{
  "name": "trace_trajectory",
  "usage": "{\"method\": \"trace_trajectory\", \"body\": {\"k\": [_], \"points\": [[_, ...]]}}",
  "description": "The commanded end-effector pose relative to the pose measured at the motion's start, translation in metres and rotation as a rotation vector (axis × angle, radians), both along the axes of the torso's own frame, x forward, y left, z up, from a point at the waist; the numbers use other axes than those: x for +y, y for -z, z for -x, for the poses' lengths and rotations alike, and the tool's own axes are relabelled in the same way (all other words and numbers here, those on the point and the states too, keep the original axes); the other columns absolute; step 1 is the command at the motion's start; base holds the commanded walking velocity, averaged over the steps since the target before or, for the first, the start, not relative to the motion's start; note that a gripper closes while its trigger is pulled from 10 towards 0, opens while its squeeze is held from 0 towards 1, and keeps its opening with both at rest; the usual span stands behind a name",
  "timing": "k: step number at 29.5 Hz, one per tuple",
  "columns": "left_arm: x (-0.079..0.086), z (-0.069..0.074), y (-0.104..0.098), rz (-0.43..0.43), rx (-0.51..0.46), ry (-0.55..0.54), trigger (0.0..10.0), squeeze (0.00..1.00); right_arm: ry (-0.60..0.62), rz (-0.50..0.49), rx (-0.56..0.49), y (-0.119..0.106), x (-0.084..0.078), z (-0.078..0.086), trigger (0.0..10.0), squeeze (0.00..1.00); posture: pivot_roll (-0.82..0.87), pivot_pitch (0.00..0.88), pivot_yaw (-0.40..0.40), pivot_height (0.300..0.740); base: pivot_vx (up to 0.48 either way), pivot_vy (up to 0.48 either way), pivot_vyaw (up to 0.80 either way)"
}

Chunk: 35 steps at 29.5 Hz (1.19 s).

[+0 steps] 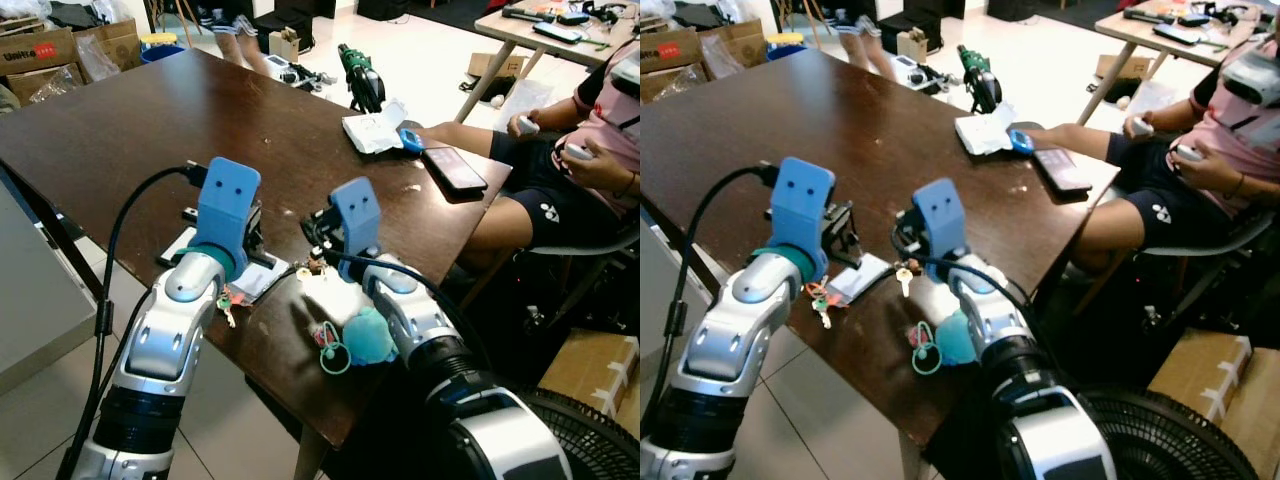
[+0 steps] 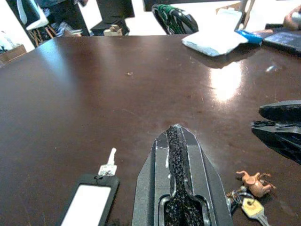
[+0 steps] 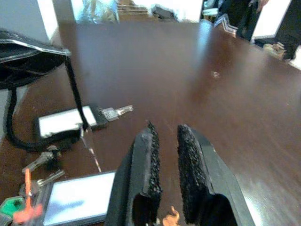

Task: Hang keys on a hook

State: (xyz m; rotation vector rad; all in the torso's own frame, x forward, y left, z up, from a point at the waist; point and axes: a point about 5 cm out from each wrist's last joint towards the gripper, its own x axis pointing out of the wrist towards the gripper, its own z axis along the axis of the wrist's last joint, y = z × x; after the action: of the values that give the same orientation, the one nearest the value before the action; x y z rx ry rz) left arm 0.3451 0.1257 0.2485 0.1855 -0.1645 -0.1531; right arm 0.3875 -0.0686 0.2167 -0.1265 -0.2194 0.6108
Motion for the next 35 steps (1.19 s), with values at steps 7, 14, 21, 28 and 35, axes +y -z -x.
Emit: {"method": "trace_trajectory", "body": {"k": [7, 14, 21, 28, 35], "points": [[-0.001, -0.002, -0.001, 0.008, -0.012, 0.003, 10.0, 0.00, 0.091, 0.121, 0.226, 0.045, -0.006, -0.006, 10.0, 0.84, 0.09, 0.081, 0.069, 0.740, 0.000, 0.000, 0.00], [0.000, -0.001, 0.000, 0.005, -0.006, -0.003, 10.0, 0.00, 0.045, 0.182, 0.310, 0.058, 0.009, -0.004, 10.0, 1.00, 0.11, 0.100, 0.060, 0.740, 0.000, 0.000, 0.00], [0.001, 0.002, 0.003, 0.009, 0.004, -0.010, 10.0, 0.00, -0.024, 0.193, 0.317, 0.054, 0.027, 0.000, 10.0, 0.00, 0.12, 0.127, 0.056, 0.740, 0.000, 0.000, 0.00], [0.000, 0.002, 0.003, 0.010, 0.007, -0.011, 10.0, 0.00, -0.032, 0.213, 0.332, 0.056, 0.032, 0.000, 10.0, 0.00, 0.12, 0.140, 0.054, 0.740, 0.000, 0.000, 0.00], [0.000, 0.002, 0.002, 0.011, 0.008, -0.010, 10.0, 0.00, 0.077, 0.235, 0.349, 0.061, 0.023, -0.004, 10.0, 0.00, 0.12, 0.148, 0.056, 0.740, 0.000, 0.000, 0.00]]}}
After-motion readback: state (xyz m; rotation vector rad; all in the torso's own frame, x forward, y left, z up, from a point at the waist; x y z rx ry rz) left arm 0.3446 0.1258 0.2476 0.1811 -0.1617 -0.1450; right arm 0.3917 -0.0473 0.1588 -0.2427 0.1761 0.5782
